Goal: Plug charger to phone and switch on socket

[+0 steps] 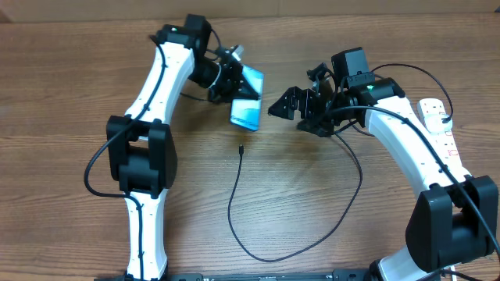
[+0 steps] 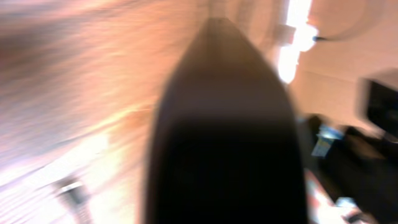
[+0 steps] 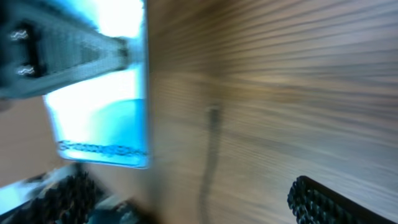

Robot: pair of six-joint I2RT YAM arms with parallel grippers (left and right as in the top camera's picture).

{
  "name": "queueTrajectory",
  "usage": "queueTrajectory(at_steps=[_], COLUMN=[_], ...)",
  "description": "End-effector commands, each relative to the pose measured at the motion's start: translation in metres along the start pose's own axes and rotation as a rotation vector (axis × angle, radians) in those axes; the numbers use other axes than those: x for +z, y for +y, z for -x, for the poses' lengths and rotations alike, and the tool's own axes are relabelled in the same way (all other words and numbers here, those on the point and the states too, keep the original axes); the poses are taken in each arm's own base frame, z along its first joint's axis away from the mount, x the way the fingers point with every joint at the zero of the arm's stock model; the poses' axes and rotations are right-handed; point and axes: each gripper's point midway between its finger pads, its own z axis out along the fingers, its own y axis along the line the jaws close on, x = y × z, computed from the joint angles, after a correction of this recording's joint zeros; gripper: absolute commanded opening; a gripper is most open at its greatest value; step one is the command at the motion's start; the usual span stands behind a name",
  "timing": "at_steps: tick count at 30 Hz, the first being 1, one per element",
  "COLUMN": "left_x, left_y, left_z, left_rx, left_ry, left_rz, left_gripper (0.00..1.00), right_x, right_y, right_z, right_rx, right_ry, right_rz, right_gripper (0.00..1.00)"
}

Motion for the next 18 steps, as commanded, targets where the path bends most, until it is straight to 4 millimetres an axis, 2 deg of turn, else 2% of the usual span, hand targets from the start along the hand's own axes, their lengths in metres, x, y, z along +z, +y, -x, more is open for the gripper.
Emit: queueTrajectory(at_steps=[1, 3, 6, 18], left_x=[-0.023, -0.027, -0.032, -0.027], left_y=[0.040, 0.052, 0.065, 0.075], left_z=[0.009, 0.010, 0.011, 0.003], left_rx=[-0.031, -0.034, -0.084, -0.201], left_ry=[-0.075, -0.086, -0.105, -0.093], left_rz=[0.271, 0.342, 0.418, 0.439], left_gripper=[0.04, 0.04, 0.04, 0.04], right_x=[-0.010, -0.015, -0.020, -0.020], right_y=[-0.056, -0.071, -0.079, -0.080], right_z=[0.015, 0.016, 0.020, 0.021], right_rx=[0.008, 0.017, 0.015, 0.015], right_ry=[-0.113, -0.131, -0.159, -0.161], right_rz=[-0.326, -0.413, -0.471, -0.472], right_gripper=[1.00, 1.00, 1.00, 1.00])
